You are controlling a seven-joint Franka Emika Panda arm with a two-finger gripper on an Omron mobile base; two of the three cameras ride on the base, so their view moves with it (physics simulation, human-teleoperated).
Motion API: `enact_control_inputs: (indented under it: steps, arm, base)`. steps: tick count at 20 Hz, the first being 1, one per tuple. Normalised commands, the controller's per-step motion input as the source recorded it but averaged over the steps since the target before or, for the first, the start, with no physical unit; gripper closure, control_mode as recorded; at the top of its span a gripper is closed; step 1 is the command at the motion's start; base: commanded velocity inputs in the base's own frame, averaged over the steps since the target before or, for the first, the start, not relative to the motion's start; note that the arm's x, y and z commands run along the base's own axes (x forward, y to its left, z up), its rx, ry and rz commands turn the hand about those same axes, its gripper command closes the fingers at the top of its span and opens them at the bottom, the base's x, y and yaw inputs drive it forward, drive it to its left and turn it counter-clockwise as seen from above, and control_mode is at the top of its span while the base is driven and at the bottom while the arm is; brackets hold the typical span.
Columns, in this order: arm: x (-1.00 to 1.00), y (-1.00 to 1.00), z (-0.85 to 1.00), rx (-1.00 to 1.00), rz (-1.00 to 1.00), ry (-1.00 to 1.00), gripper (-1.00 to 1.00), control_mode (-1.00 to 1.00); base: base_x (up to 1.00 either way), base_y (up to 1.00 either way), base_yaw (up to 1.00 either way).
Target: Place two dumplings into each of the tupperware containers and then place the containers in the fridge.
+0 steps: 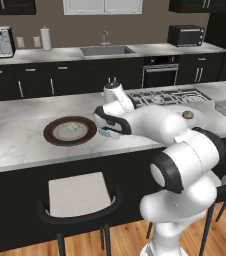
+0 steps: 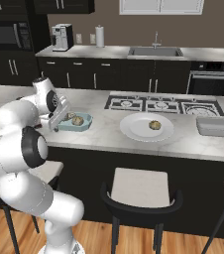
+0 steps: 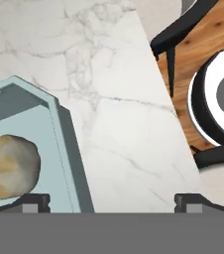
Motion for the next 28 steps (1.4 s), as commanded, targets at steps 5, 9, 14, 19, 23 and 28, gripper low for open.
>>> enact_control_inputs:
  steps: [5,9,14,19,23,28]
  arm:
    - [0.35,0.01,-0.22,0.0,-0.03,0.0,-1.0,-1.0]
    - [0.08,0.13,-0.15,0.0,-0.04,0.0,-1.0,-1.0]
    - [0.14,0.22,-0.2,0.0,-0.04,0.0,-1.0,-1.0]
    - [0.25,0.15,-0.15,0.0,-0.04,0.0,-1.0,-1.0]
    - [0.06,0.16,-0.18,0.0,-0.04,0.0,-1.0,-1.0]
    - [0.0,0.21,-0.24,0.0,-0.04,0.0,-1.0,-1.0]
  base:
    - [0.0,0.0,0.0]
    - [0.0,0.0,0.0]
    - [0.0,0.0,0.0]
    - [0.0,0.0,0.0]
    - [0.0,0.0,0.0]
    - [0.0,0.0,0.0]
